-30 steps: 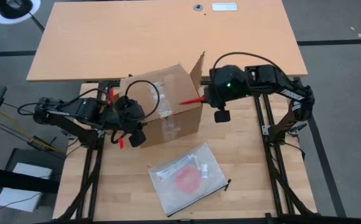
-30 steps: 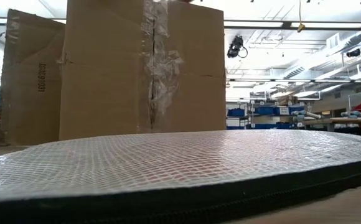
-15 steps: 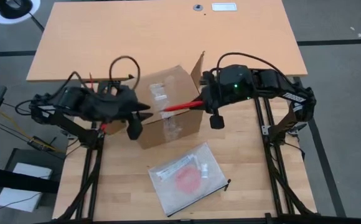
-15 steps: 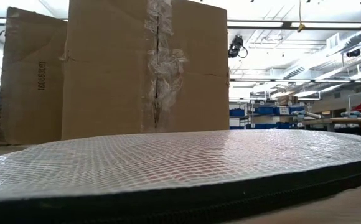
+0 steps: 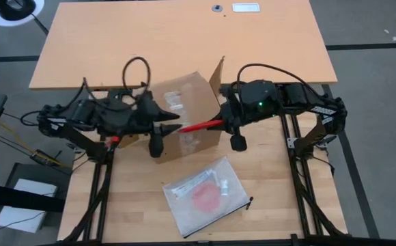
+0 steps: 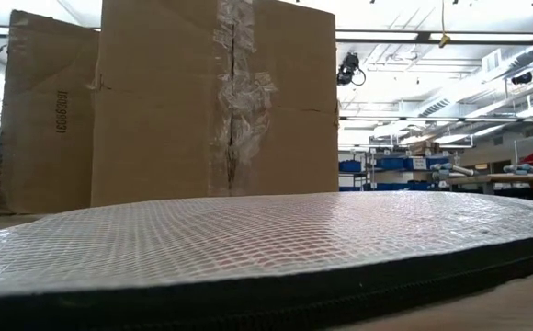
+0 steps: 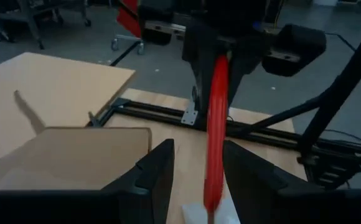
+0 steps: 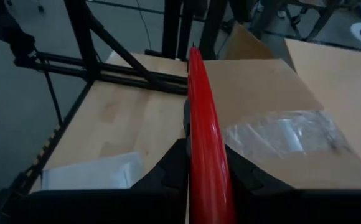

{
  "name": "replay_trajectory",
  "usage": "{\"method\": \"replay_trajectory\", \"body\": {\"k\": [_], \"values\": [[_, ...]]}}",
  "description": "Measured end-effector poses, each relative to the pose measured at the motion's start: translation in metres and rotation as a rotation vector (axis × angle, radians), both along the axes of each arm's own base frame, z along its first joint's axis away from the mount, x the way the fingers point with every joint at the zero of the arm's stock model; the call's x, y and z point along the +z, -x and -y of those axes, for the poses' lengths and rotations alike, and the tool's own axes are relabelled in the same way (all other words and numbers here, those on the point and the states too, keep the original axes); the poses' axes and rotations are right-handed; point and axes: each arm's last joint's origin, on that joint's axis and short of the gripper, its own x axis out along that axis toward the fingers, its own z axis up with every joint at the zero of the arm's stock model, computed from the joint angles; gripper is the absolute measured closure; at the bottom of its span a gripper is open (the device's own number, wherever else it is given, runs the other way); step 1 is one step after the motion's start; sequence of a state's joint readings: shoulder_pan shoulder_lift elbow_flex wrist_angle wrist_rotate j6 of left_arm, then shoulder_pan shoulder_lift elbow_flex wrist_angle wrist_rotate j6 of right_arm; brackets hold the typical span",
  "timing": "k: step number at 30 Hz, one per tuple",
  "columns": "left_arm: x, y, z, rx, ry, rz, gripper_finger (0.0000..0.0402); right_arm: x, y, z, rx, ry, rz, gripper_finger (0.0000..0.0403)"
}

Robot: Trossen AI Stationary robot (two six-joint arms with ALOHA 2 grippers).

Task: Unpack boxes
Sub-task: Break down the cardboard box until it is fully flat using the red cutter

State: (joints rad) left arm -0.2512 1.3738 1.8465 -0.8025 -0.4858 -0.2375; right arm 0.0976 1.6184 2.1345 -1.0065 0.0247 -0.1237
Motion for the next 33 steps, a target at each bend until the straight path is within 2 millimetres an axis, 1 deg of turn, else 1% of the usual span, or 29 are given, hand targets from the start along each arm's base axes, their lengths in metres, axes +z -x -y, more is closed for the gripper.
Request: {"method": "replay_trajectory", "body": {"k": [6,11,18,27,33], "values": [[-0.011,-0.023,0.007,-0.054,-0.039,-0.039,0.0254,0.001,0.000,-0.005,-0.006,-0.007,0.008,0.0348],[-0.020,-0.035,0.010,-0.062,-0.047,-0.075,0.0254,0.001,0.000,-0.006,-0.005,-0.008,0.010,0.0348],[-0.023,-0.040,0.011,-0.068,-0.067,-0.085,0.0254,0.001,0.000,-0.006,0.007,-0.014,0.009,0.0348],[-0.021,-0.040,0.011,-0.053,-0.069,-0.070,0.0254,0.001,0.000,-0.006,0.008,-0.015,0.010,0.0348],[-0.025,-0.045,0.012,-0.053,-0.076,-0.085,0.0254,0.001,0.000,-0.006,0.010,-0.015,0.010,0.0348]]}}
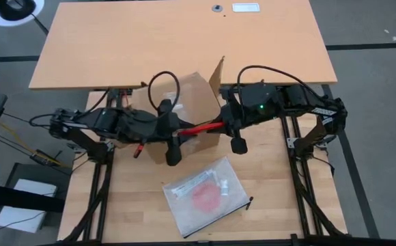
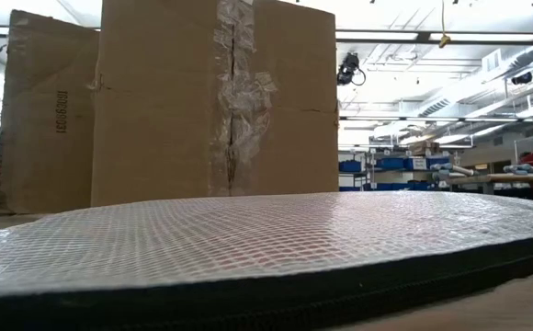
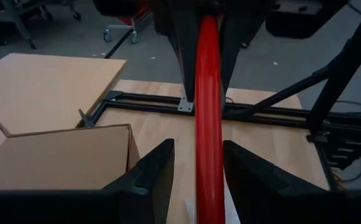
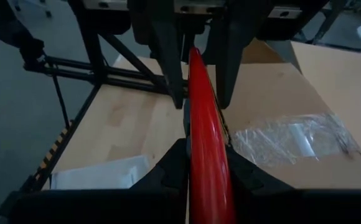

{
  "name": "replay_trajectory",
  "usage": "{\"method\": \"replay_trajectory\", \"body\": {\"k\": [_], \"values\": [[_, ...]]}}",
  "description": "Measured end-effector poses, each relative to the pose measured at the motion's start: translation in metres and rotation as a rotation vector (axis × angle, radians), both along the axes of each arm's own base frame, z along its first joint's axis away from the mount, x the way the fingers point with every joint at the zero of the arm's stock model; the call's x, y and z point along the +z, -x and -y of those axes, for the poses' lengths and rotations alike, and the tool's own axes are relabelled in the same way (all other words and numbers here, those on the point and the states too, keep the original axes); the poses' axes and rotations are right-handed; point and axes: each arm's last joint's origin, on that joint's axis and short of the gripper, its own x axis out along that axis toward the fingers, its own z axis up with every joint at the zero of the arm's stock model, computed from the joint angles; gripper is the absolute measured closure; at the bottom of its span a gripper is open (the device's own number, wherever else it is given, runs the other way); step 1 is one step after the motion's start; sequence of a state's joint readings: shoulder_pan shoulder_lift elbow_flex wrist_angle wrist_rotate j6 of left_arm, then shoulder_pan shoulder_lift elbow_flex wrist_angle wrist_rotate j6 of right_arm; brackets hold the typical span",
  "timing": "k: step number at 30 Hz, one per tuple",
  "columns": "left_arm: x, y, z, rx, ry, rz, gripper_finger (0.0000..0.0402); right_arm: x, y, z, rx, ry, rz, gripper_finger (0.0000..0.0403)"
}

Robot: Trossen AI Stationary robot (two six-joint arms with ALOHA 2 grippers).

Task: Unpack boxes
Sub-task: Break down the cardboard box until it is fully flat using the red cutter

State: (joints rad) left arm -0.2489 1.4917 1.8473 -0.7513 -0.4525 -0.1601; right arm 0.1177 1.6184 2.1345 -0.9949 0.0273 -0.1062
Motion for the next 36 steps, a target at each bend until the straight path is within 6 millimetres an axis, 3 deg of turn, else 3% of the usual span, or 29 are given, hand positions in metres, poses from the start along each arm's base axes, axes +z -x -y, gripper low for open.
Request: {"method": "replay_trajectory", "body": {"k": [15,19,23,25,31,36], "values": [[-0.002,-0.003,0.001,-0.009,-0.047,-0.017,0.0258,0.000,0.000,0.000,0.005,0.006,-0.003,0.0348],[0.001,-0.004,0.001,-0.012,-0.048,0.015,0.0280,0.000,0.000,0.000,0.008,0.005,-0.002,0.0348],[0.001,-0.005,-0.001,-0.017,-0.041,0.022,0.0337,0.000,0.000,0.000,0.009,0.009,0.003,0.0347],[0.001,-0.005,-0.003,-0.033,-0.034,0.017,0.0354,0.001,0.000,0.000,0.005,0.008,0.007,0.0331],[0.004,-0.004,-0.003,-0.036,-0.030,0.038,0.0354,0.004,0.001,0.000,0.003,-0.007,0.030,0.0237],[0.022,0.010,-0.004,-0.041,-0.028,0.143,0.0354,0.025,0.026,0.003,0.000,-0.052,0.107,0.0179]]}}
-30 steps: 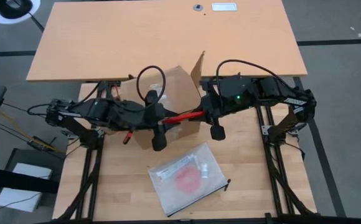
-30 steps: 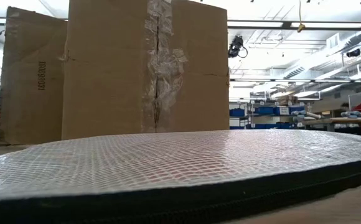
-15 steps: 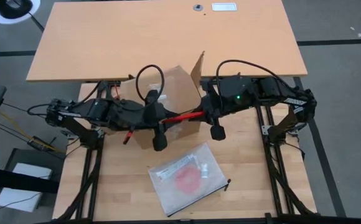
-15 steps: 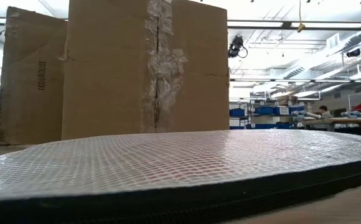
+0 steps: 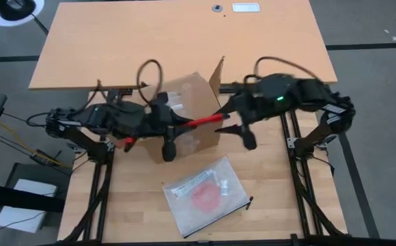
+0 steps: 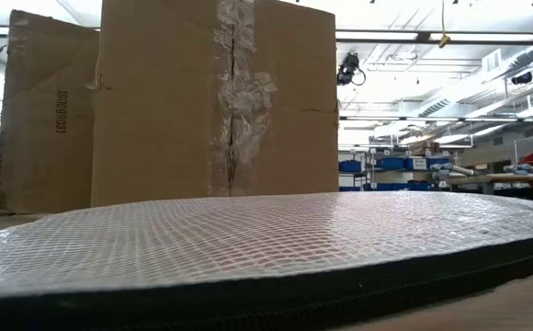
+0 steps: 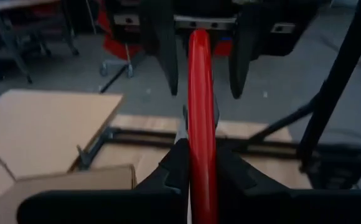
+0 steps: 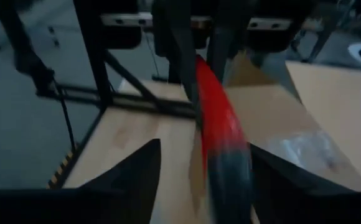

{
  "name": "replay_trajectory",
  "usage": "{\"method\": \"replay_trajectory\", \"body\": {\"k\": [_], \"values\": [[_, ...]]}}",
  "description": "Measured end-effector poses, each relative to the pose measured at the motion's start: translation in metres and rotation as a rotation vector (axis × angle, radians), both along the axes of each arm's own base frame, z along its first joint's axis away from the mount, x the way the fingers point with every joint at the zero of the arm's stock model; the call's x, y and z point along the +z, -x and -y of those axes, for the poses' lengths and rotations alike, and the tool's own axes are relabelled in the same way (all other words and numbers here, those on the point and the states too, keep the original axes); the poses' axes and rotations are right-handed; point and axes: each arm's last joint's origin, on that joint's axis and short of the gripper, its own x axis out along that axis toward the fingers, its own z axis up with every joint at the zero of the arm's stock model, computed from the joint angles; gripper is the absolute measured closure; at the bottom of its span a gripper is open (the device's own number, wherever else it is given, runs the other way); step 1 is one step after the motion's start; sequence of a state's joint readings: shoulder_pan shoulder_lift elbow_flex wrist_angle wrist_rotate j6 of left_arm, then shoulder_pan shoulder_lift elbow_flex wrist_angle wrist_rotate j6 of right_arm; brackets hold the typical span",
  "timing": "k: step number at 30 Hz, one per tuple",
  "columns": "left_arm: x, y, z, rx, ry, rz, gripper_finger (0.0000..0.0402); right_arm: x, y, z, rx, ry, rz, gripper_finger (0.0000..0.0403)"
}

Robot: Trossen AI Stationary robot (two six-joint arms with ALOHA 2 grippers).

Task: Unpack boxes
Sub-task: Break down the cardboard box until it is fully flat using the red cutter

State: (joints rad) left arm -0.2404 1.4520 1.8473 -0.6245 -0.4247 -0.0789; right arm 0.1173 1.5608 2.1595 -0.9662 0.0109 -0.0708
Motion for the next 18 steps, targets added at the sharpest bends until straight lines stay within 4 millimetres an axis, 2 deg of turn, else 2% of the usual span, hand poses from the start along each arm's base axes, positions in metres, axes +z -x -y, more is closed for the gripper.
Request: {"method": "replay_trajectory", "body": {"k": [3,8,13,18], "values": [[0.008,0.003,0.000,-0.007,-0.009,0.057,0.0354,0.010,0.008,0.001,-0.003,-0.033,0.069,0.0163],[0.017,-0.002,0.002,-0.033,-0.041,0.163,0.0354,0.024,-0.002,-0.001,0.014,-0.031,0.240,0.0162],[0.020,-0.002,0.002,-0.037,-0.050,0.186,0.0354,0.021,-0.017,-0.003,0.036,-0.020,0.272,0.0176],[0.020,-0.003,0.002,-0.036,-0.052,0.192,0.0354,0.022,-0.018,-0.003,0.044,-0.022,0.283,0.0185]]}}
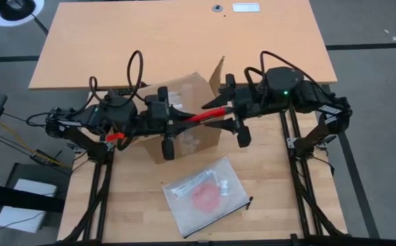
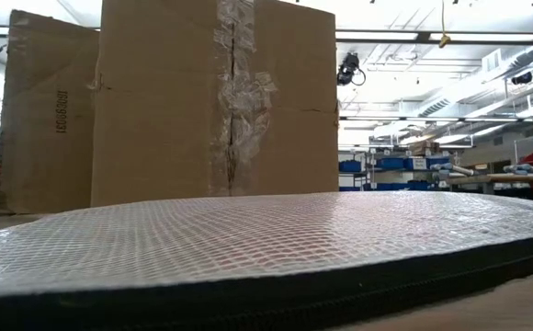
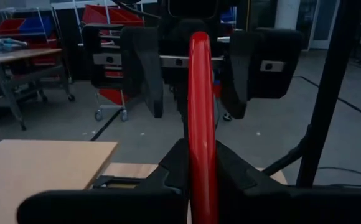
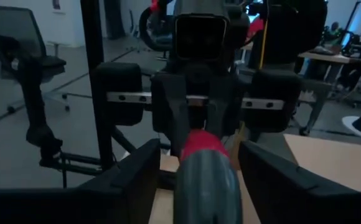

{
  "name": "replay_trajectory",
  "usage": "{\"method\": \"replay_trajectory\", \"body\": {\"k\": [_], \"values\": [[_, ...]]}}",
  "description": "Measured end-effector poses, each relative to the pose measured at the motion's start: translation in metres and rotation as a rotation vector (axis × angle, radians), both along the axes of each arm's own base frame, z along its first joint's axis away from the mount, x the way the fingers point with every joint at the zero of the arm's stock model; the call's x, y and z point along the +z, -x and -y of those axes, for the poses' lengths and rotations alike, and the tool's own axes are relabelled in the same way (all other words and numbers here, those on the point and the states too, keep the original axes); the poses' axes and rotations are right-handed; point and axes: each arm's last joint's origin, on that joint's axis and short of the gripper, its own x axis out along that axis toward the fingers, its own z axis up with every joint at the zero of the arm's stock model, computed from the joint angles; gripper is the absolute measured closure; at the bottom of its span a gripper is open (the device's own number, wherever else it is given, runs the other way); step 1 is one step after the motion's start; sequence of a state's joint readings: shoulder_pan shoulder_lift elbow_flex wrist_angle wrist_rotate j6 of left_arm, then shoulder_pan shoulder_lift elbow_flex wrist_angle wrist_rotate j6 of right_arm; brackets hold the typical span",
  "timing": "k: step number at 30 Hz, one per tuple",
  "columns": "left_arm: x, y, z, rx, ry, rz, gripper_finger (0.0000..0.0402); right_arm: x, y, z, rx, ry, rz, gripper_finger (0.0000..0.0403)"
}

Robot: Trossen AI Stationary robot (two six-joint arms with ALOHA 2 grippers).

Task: Unpack boxes
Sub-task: Break down the cardboard box until it is fully flat using the red cutter

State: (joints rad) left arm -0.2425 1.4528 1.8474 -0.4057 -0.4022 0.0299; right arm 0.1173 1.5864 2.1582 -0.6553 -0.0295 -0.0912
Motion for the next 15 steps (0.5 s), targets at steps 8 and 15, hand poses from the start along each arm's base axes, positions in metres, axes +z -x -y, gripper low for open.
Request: {"method": "replay_trajectory", "body": {"k": [8,15], "values": [[0.0009,-0.0003,-0.0021,0.014,-0.013,0.006,0.0354,0.0024,-0.0007,-0.0001,0.001,0.008,0.029,0.0198],[0.0014,-0.0004,-0.0021,0.015,-0.010,0.012,0.0353,0.0026,-0.0006,0.0002,0.000,0.013,0.031,0.0264]]}}
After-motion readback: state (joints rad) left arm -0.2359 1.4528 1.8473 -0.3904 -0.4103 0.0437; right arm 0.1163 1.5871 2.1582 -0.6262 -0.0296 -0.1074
